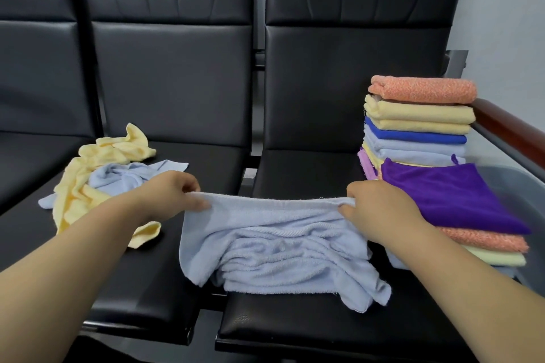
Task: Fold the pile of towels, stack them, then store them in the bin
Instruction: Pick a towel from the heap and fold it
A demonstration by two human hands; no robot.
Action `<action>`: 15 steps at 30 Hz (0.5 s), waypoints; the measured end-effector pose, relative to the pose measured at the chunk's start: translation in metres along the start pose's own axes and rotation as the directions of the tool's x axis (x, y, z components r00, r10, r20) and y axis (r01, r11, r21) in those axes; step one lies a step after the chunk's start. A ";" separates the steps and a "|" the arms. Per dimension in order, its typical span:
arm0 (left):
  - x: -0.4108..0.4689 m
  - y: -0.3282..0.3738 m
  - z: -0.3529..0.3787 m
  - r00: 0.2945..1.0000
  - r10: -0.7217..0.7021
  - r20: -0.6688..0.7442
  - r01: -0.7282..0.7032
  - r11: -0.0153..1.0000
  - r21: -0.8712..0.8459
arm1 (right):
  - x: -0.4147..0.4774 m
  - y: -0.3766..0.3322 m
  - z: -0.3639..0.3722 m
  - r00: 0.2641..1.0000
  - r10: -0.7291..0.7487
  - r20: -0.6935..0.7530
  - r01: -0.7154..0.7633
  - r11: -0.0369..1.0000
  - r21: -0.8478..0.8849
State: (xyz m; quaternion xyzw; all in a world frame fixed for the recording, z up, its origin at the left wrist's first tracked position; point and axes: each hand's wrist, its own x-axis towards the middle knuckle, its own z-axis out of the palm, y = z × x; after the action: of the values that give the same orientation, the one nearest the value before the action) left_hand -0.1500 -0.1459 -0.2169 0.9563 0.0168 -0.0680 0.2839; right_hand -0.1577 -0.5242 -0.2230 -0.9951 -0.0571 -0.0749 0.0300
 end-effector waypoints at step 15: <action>0.003 -0.014 -0.009 0.960 -0.178 -0.217 0.026 0.824 -0.565 | 0.003 0.010 -0.037 0.984 0.051 0.173 -0.141 0.814 0.564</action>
State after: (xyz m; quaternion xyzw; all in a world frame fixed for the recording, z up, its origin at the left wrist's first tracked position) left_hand -0.1470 -0.1293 -0.2172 0.8300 0.1245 0.0506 0.5413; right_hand -0.1593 -0.5366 -0.1867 -0.9442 -0.0287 0.0221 0.3273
